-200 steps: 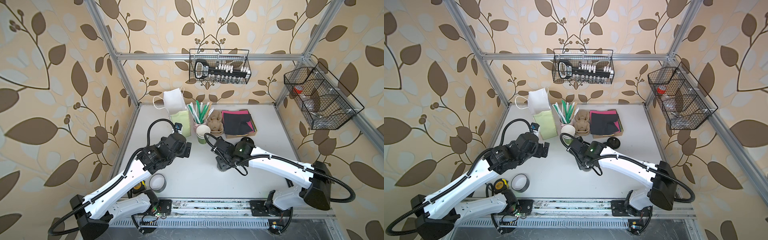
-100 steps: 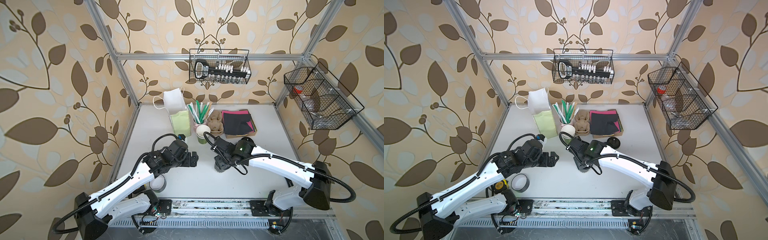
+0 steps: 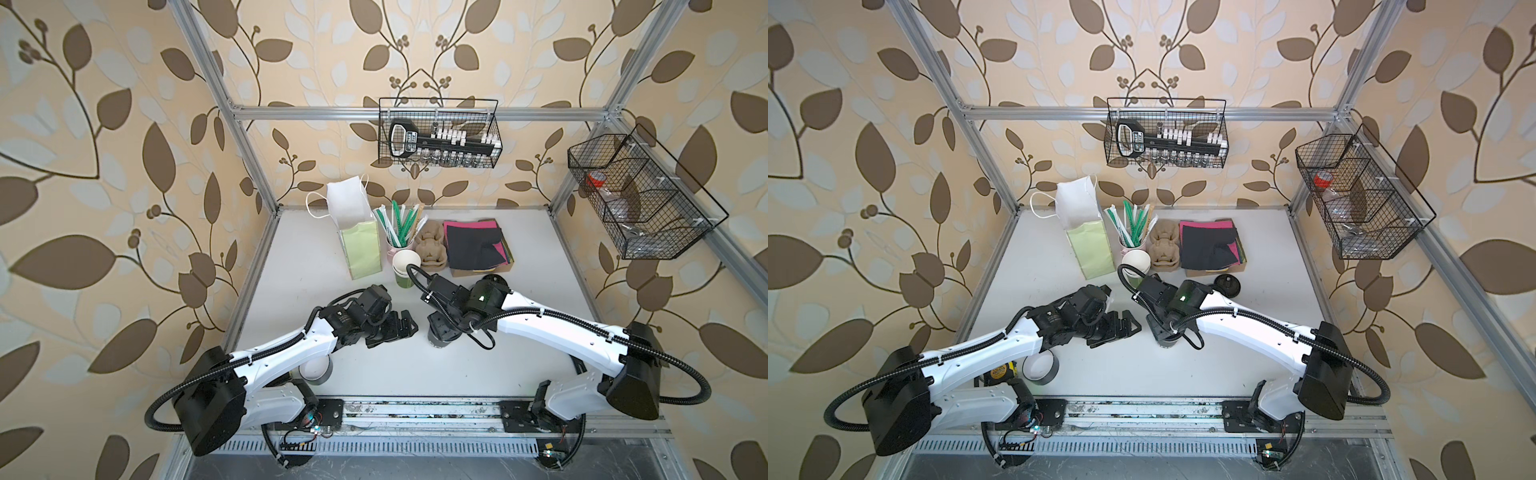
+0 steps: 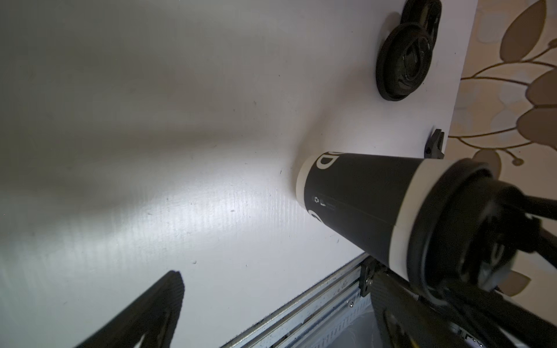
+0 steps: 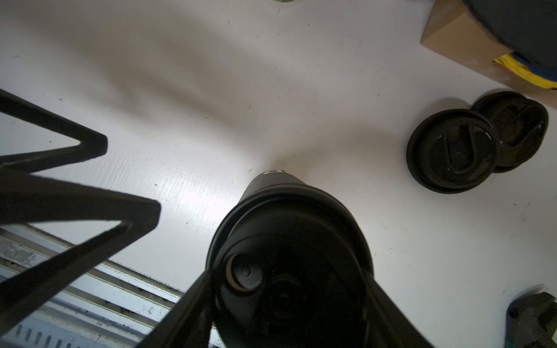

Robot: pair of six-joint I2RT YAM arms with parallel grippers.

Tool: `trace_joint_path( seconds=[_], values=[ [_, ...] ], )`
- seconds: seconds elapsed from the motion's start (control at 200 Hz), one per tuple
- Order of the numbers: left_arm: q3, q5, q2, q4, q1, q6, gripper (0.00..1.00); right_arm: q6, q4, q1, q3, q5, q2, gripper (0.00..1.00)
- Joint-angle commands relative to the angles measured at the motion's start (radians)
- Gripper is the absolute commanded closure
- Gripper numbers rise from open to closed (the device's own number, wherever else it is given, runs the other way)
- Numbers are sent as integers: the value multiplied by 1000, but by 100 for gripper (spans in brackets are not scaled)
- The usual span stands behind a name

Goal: Pack the takeout coffee
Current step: 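Reach the left gripper to the cup body and close on it while right holds lid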

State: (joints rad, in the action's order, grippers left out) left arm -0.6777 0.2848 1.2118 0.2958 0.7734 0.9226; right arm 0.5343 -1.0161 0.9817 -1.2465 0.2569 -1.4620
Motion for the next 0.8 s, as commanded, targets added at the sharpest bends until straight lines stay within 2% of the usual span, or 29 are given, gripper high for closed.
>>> trace_joint_path(
  seconds=[0.0,0.445,0.795],
  values=[
    [23,58,31,-122,10,64,1,-4,-18,2,-16,-3,11,39],
    [36,89,189,-290,28,123,1,9,13,6,-1,-22,14,39],
    [36,93,296,-347,44,136,1,19,30,5,40,-40,30,39]
  ],
)
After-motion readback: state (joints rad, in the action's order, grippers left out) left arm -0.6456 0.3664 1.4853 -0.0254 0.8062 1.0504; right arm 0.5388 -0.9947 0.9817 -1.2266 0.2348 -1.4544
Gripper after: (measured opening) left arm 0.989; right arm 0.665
